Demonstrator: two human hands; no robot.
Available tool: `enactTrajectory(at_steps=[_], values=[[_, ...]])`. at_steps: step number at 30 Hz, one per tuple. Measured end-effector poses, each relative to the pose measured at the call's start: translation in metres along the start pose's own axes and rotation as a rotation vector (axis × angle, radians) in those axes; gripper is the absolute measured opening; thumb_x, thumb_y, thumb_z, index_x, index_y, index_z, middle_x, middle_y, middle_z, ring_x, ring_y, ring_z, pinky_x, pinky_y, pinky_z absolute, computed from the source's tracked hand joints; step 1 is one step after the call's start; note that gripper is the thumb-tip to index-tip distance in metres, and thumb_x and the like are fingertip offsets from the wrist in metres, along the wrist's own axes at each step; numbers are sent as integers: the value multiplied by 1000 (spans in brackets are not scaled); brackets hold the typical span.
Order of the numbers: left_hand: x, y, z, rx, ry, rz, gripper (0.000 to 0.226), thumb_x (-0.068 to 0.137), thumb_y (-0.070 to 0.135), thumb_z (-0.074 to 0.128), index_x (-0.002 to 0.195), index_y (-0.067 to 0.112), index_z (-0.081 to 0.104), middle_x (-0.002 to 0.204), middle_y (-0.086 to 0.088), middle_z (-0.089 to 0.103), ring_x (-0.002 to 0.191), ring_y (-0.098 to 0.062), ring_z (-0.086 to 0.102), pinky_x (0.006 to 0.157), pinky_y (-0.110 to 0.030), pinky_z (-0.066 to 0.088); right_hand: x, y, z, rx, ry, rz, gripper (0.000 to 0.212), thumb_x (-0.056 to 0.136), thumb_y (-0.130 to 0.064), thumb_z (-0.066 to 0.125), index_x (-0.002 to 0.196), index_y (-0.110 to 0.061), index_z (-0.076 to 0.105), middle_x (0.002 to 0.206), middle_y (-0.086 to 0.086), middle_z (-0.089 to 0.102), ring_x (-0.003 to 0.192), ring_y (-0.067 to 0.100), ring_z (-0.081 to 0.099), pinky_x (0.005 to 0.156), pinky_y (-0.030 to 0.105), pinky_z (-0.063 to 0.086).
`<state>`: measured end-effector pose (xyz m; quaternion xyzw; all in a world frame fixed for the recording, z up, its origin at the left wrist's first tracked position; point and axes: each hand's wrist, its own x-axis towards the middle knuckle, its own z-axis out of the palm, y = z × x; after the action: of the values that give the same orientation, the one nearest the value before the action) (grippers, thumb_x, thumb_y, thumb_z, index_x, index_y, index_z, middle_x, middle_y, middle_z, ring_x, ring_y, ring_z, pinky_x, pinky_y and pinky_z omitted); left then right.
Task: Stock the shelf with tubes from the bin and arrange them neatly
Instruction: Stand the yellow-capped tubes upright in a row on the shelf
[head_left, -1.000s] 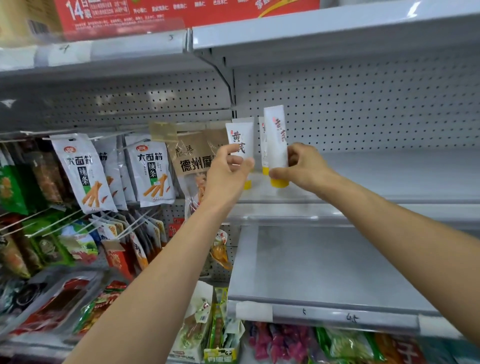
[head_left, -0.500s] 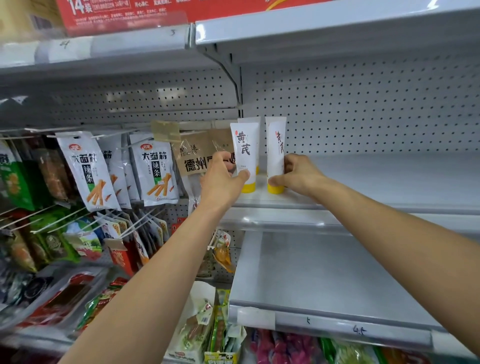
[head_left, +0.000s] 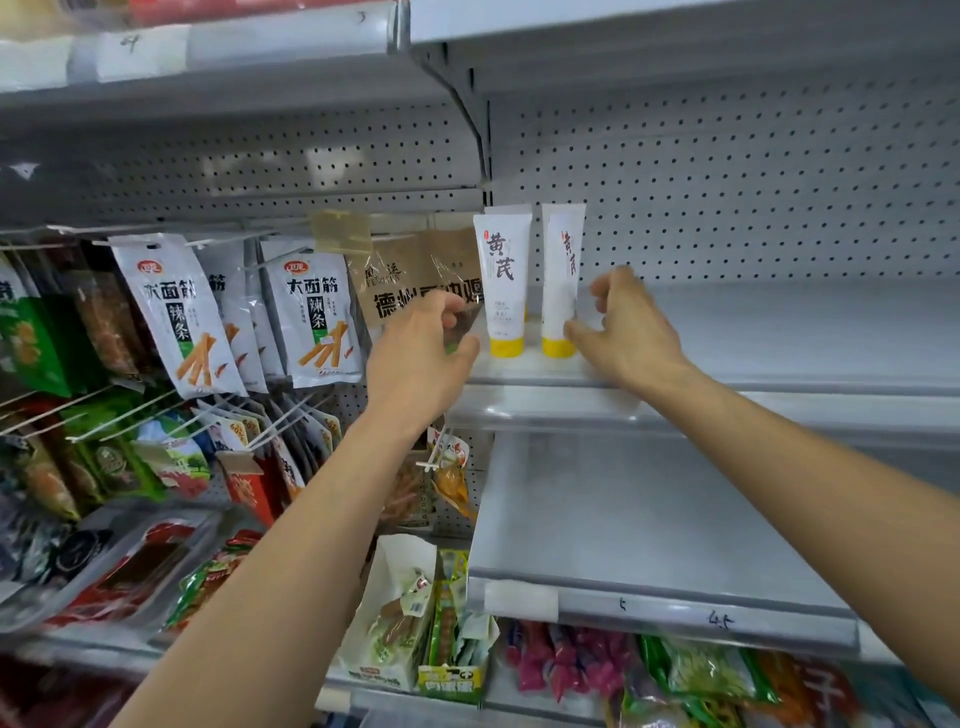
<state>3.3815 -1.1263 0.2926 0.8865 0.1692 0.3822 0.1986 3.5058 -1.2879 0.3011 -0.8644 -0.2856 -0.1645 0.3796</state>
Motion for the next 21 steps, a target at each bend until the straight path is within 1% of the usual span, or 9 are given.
enactTrajectory(at_steps=[2, 5, 7, 9, 11, 13, 17, 19, 21], values=[[-18, -6, -10, 32, 33, 67, 31, 89, 32, 60, 119, 24, 57, 109, 8, 62, 102, -14, 57, 85, -39, 52, -24, -4, -3, -55, 100, -146, 32, 86, -26, 59, 114, -15, 49, 113, 1, 55, 100, 21, 53, 78, 35, 43], [-49, -19, -19, 28, 18, 114, 23, 90, 32, 58, 112, 25, 59, 108, 9, 62, 99, -14, 59, 81, -40, 53, -67, -9, 3, -54, 150, -334, 19, 85, -22, 58, 104, -18, 55, 97, -8, 55, 84, 13, 51, 70, 30, 41], [-72, -33, -18, 16, -36, 84, 19, 90, 34, 58, 108, 30, 59, 101, 13, 63, 92, -13, 61, 77, -39, 54, -98, -11, 15, -31, 133, -383, 15, 85, -19, 58, 99, -20, 55, 90, -14, 51, 76, 6, 46, 65, 28, 41], [-97, -52, -10, 7, -139, 32, 17, 89, 36, 58, 106, 33, 59, 90, 18, 62, 85, -11, 62, 75, -37, 54, -128, -8, 37, -26, 51, -370, 13, 85, -19, 58, 97, -20, 55, 86, -16, 50, 72, 5, 46, 62, 28, 42], [-126, -77, 6, -3, -285, -43, 17, 89, 37, 60, 105, 33, 61, 85, 19, 62, 83, -11, 63, 76, -36, 54, -159, 2, 66, -37, -117, -281, 13, 87, -23, 59, 99, -23, 56, 83, -16, 52, 71, 6, 48, 62, 29, 43], [-158, -104, 26, -29, -441, -162, 17, 88, 35, 61, 104, 30, 63, 83, 16, 63, 81, -13, 65, 77, -35, 54, -187, 20, 98, -49, -326, -156, 15, 86, -26, 59, 101, -26, 56, 83, -14, 57, 74, 11, 53, 65, 30, 45], [-225, -160, 72, -138, -711, -447, 15, 89, 27, 65, 101, 18, 65, 86, -3, 68, 87, -26, 65, 83, -39, 52, -240, 68, 163, -26, -742, 129, 13, 85, -22, 63, 97, -19, 61, 93, -1, 66, 88, 22, 64, 78, 38, 53], [-260, -187, 95, -215, -830, -613, 15, 91, 25, 65, 101, 13, 63, 91, -11, 66, 88, -32, 65, 84, -44, 53, -266, 93, 196, -8, -879, 256, 14, 85, -21, 65, 97, -14, 64, 98, 6, 68, 91, 24, 64, 81, 38, 52], [-298, -212, 121, -252, -922, -777, 19, 92, 23, 63, 104, 9, 61, 96, -17, 66, 89, -35, 66, 86, -48, 53, -294, 118, 226, 11, -977, 353, 11, 83, -20, 66, 90, -13, 64, 93, 7, 68, 91, 25, 65, 80, 36, 52]])
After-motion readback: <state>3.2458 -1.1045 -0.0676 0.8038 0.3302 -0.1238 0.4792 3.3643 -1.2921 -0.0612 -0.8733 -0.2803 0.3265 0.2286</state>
